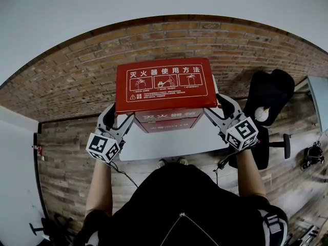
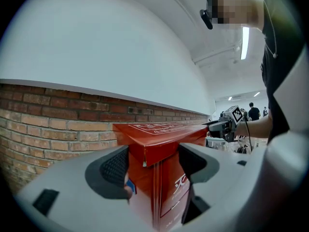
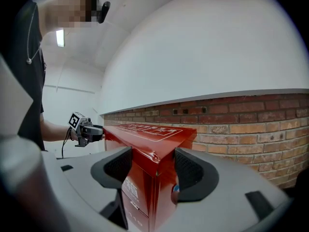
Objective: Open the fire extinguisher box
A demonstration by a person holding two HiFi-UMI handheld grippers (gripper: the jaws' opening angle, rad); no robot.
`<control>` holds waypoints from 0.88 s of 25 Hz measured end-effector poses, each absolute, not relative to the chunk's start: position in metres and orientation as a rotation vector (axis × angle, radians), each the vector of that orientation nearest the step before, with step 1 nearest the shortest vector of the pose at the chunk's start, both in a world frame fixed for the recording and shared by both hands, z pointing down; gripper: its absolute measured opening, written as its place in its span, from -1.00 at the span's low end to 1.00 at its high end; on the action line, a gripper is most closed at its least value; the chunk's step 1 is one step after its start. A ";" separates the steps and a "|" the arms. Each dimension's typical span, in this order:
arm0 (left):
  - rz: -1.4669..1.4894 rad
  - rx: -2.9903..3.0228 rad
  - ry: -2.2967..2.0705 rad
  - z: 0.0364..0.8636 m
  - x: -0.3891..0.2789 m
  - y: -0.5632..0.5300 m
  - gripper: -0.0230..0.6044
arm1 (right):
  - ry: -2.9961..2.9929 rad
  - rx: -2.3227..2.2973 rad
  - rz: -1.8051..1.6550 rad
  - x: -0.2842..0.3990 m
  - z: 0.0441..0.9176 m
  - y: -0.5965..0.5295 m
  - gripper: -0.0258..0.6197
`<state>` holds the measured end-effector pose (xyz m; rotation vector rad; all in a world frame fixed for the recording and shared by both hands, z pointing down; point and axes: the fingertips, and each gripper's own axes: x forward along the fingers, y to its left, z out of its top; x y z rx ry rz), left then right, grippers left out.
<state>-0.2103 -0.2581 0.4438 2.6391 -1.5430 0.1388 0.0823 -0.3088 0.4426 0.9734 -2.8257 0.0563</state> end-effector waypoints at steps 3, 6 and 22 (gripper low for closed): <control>0.106 2.635 -1.535 0.437 -0.211 -0.258 0.24 | -2.841 0.970 0.069 0.084 0.437 -0.309 -0.06; 0.048 2.631 -1.518 0.422 -0.211 -0.259 0.24 | -2.847 0.942 0.085 0.083 0.423 -0.310 -0.06; 0.012 2.773 -1.631 0.330 -0.224 -0.324 0.24 | -2.835 0.993 -0.194 0.070 0.328 -0.385 -0.06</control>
